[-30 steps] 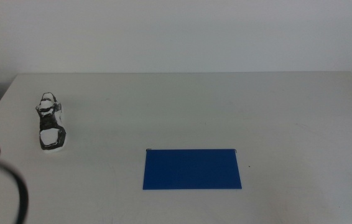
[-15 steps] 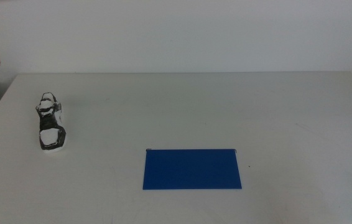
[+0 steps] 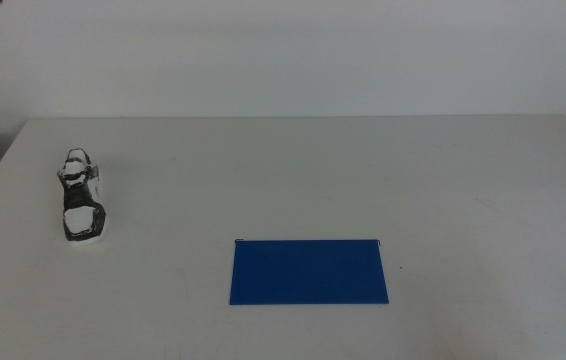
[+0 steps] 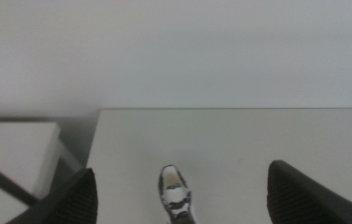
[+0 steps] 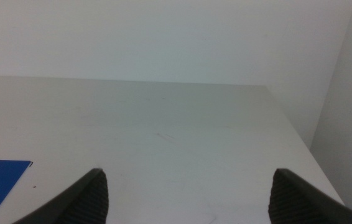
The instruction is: Use one arm to grab the shoe from the table and place it on the mat.
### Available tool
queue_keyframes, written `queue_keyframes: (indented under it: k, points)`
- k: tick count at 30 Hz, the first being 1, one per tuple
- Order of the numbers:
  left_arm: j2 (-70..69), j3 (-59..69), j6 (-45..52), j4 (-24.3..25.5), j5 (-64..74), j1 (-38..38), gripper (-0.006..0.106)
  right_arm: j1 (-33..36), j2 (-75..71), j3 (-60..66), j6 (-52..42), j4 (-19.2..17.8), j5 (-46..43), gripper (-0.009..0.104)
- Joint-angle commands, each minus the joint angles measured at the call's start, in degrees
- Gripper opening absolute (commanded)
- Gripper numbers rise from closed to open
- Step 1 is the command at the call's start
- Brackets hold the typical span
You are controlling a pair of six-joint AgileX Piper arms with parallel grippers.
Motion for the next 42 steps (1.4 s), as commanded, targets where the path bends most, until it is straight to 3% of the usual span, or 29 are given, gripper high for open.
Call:
queue_keyframes:
  k: [1, 10, 17, 42]
  points:
    - [2.6, -6.6, -3.8, 3.0, 0.6, -0.3, 0.093, -0.3, -1.2, -0.5, -0.7, -0.5, -4.5, 0.066]
    - [20.3, -27.8, -7.8, 5.9, 17.9, -0.1, 0.093, -0.3, -1.2, -0.5, -0.7, -0.5, -4.5, 0.066]
    - [33.2, -36.8, -6.4, -0.1, 26.5, 3.2, 0.093, -0.3, -1.2, -0.5, -0.7, -0.5, -4.5, 0.066]
    - [54.8, -37.6, -3.8, -4.3, 30.0, 4.7, 0.093, -0.3, -1.2, -0.5, -0.7, -0.5, -4.5, 0.066]
